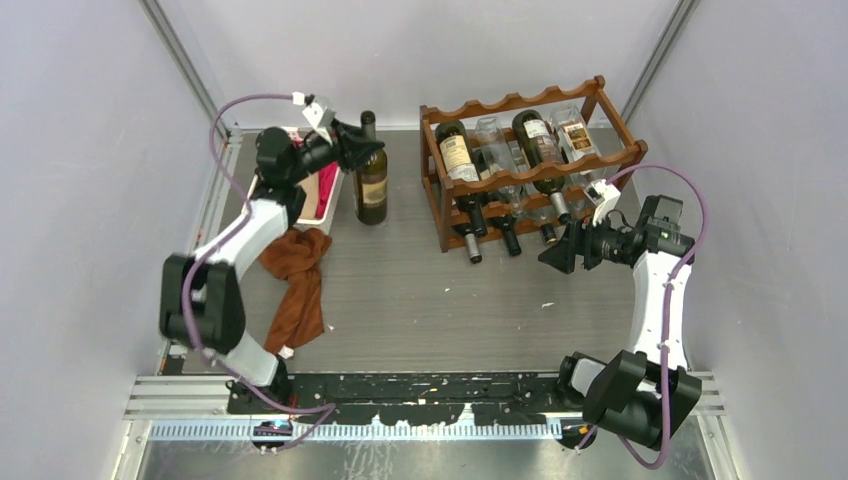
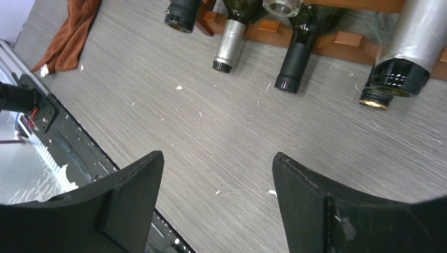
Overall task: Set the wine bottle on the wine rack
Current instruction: Move the wine bottle to the center of the board.
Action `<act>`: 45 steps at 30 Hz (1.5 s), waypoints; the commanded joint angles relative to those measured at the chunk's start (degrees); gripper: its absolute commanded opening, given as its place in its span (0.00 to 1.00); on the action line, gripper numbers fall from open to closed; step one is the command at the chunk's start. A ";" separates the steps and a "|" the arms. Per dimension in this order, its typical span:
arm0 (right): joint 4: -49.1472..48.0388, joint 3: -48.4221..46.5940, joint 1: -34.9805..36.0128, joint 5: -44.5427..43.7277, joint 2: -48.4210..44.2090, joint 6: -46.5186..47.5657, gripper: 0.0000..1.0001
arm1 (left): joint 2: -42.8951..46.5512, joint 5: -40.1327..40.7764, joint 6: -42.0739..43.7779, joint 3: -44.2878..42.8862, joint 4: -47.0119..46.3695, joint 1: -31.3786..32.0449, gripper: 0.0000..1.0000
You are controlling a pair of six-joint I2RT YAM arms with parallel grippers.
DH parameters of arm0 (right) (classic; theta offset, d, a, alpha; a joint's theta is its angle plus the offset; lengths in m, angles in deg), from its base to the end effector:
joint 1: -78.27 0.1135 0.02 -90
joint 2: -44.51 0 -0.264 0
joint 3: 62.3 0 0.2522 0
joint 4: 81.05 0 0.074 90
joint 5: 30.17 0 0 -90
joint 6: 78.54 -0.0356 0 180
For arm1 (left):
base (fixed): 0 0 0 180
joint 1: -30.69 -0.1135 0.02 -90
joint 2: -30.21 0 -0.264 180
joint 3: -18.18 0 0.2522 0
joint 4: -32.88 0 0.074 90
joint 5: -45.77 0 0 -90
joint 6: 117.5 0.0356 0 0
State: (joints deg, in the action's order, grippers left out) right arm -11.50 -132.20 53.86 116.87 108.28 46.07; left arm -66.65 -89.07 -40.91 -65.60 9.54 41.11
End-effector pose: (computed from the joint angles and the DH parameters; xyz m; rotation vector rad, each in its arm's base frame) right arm 0.1907 -0.0537 0.2937 -0.4679 2.1254 0.7697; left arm 0.3838 -0.0961 0.3362 0.6312 1.3666 -0.8784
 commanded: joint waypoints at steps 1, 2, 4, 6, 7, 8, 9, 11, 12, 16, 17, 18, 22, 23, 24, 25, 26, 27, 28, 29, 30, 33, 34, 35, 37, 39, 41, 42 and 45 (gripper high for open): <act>0.17 -1.43 1.35 0.90 -1.01 1.30 0.80 | 17.53 -4.51 2.08 10.31 -4.14 5.20 0.00; 0.19 -1.43 1.58 0.94 -1.00 1.38 0.80 | 20.86 -4.11 3.80 13.05 -2.75 7.37 0.00; 0.27 -1.38 1.93 1.04 -0.93 1.49 0.80 | 26.37 -1.97 6.83 18.23 0.33 11.96 0.00; 0.33 -1.34 1.96 1.14 -0.85 1.71 0.80 | 30.48 0.18 7.69 21.63 1.51 16.09 0.00; 0.37 -1.34 2.01 1.20 -0.86 1.73 0.80 | 32.26 0.93 8.02 23.07 1.44 18.08 0.00; 0.46 -1.34 2.07 1.23 -0.77 1.82 0.80 | 33.72 1.88 8.15 24.63 1.51 19.62 0.00; 0.53 -1.34 2.08 1.27 -0.80 1.92 0.80 | 35.31 3.46 7.98 26.23 1.03 21.18 0.00; 0.55 -1.25 2.01 1.39 -0.76 2.10 0.80 | 37.34 5.77 7.82 28.81 -0.60 24.04 0.00; 0.55 -1.25 2.04 1.41 -0.71 2.12 0.80 | 38.17 7.13 7.42 29.74 -1.00 25.28 0.00; 0.55 -1.17 2.10 1.73 -0.47 2.22 0.80 | 38.40 11.72 6.58 33.82 -6.67 30.74 0.00; 0.55 -1.17 2.15 1.76 -0.41 2.29 0.80 | 37.70 12.63 6.97 34.45 -8.29 31.86 0.00; 0.62 -1.17 2.15 1.78 -0.23 2.30 0.80 | 36.95 13.71 7.19 35.14 -9.80 32.86 0.00; 0.72 -1.08 2.17 1.72 0.10 2.56 0.80 | 32.57 16.93 7.60 35.43 -17.03 35.64 0.00; 0.72 -1.08 2.17 1.67 0.13 2.57 0.80 | 31.20 17.14 7.67 35.28 -18.84 36.10 0.00; 0.79 -1.08 2.17 1.67 0.21 2.64 0.80 | 29.87 17.40 7.66 35.21 -20.54 36.49 0.00; 0.81 -1.08 2.17 1.68 0.21 2.75 0.80 | 28.43 17.56 7.66 35.17 -22.13 36.90 0.00; 0.81 -1.08 2.17 1.63 0.26 2.74 0.80 | 27.08 17.71 7.92 35.26 -24.49 37.34 0.00; 0.81 -1.08 2.14 1.66 0.24 2.79 0.80 | 25.71 17.93 8.03 35.48 -26.43 37.65 0.00; 0.89 -1.08 2.14 1.65 0.36 2.83 0.80 | 24.41 18.00 8.05 35.62 -28.24 37.92 0.00; 0.90 -1.08 2.16 1.65 0.43 2.83 0.80 | 22.67 18.03 8.12 35.80 -30.07 38.13 0.00; 0.90 -1.08 2.17 1.67 0.40 2.90 0.80 | 21.39 18.12 8.13 35.99 -31.61 38.25 0.00; 0.94 -1.01 2.17 1.68 0.54 2.96 0.80 | 18.59 17.96 7.60 36.66 -35.22 38.36 0.01; 0.98 -1.01 2.17 1.68 0.54 3.00 0.80 | 18.14 17.98 7.27 36.95 -36.13 38.36 0.02; 1.03 -1.06 2.17 1.68 0.51 3.06 0.80 | 17.89 17.99 7.12 37.24 -36.49 38.36 0.04; 1.20 -1.08 2.17 1.68 0.64 3.24 0.80 | 18.11 17.95 7.28 38.37 -36.12 38.36 0.16; 1.40 -1.08 2.17 1.72 0.64 3.52 0.80 | 19.00 17.95 7.79 39.63 -34.90 38.36 0.30; 2.42 -1.28 2.16 2.05 0.53 4.86 0.80 | 20.73 17.69 8.31 40.85 -32.73 38.36 0.44; 2.97 -1.38 2.17 2.29 0.37 5.64 0.80 | 21.53 17.73 8.53 41.33 -31.17 38.36 0.51; 5.73 -2.04 2.09 3.52 -0.03 9.59 0.81 | 24.54 17.85 9.17 42.33 -26.07 38.36 0.66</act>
State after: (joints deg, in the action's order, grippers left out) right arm -8.98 -132.20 55.72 117.33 109.05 50.37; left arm -47.05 -71.91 -33.85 -24.20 -16.65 79.18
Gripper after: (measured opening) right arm 0.806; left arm 0.588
